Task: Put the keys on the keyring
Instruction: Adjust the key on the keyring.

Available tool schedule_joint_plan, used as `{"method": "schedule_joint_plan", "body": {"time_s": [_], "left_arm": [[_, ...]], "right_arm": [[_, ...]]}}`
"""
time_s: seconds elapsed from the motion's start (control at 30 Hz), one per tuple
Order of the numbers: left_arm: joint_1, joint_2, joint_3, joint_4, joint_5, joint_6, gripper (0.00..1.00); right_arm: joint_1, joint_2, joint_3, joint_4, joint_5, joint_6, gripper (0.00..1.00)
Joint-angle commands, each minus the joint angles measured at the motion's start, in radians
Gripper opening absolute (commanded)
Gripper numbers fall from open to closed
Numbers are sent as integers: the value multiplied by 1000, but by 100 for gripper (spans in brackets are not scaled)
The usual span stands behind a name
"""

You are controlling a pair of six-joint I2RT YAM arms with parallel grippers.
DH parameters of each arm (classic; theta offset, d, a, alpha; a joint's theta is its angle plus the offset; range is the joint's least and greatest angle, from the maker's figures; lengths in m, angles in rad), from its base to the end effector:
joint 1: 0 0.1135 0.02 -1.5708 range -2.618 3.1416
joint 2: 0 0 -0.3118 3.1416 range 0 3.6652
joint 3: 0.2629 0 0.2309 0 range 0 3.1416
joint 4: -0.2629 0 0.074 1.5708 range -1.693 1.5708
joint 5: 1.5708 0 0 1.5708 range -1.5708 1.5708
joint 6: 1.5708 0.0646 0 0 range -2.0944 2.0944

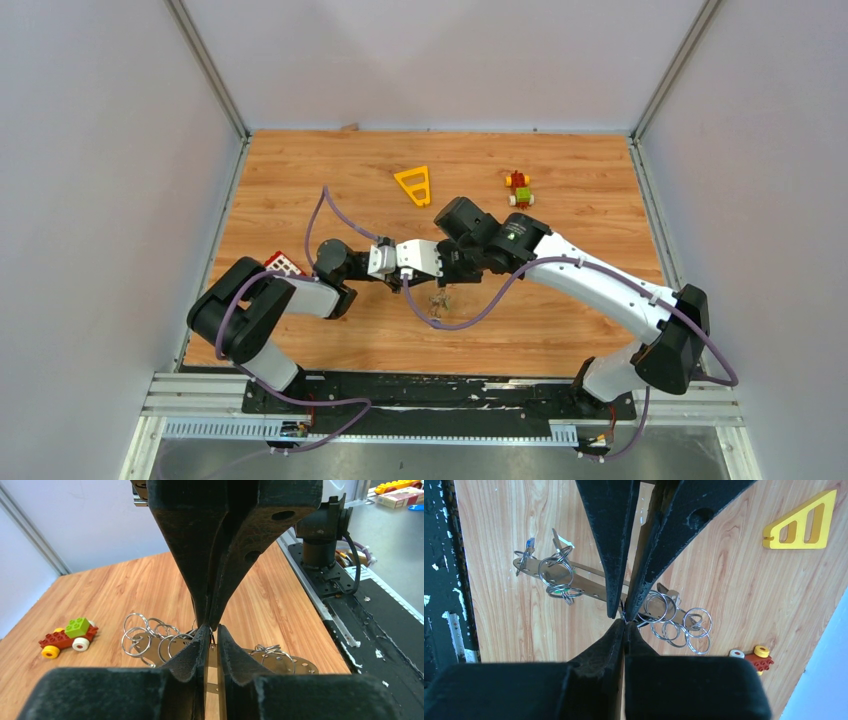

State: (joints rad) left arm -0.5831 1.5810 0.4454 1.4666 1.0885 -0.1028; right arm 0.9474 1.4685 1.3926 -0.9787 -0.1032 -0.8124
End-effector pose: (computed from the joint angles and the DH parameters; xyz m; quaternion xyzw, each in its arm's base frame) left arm 0.1938 -0.1964 0.2822 0.5276 0.3825 -0.5174 0.5546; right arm 0.1600 0.2339 0.3464 -0.7525 0.6052 0.0669 0.2510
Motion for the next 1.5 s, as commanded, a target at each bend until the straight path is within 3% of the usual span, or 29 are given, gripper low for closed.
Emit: {"method": "schedule_joint_plan", "body": {"time_s": [0.0, 0.33, 0.6, 1.23, 1.47], "left_arm": [[-24, 3, 15, 141, 13, 20, 15], [-25, 16, 9, 141, 11, 34, 5], [-26, 19, 9, 142, 4, 36, 22], [-24, 27, 15, 141, -16, 35, 29], [-25, 25, 18, 141, -23, 26, 15]], "right_arm": [[-11, 1, 14, 44, -9, 23, 0], [-50, -13, 25, 52, -67, 38, 0], [-57, -28, 22, 57, -77, 40, 0], [-62, -48, 24, 58, -133, 45, 0], [-64, -47, 17, 64, -136, 48, 0]]}}
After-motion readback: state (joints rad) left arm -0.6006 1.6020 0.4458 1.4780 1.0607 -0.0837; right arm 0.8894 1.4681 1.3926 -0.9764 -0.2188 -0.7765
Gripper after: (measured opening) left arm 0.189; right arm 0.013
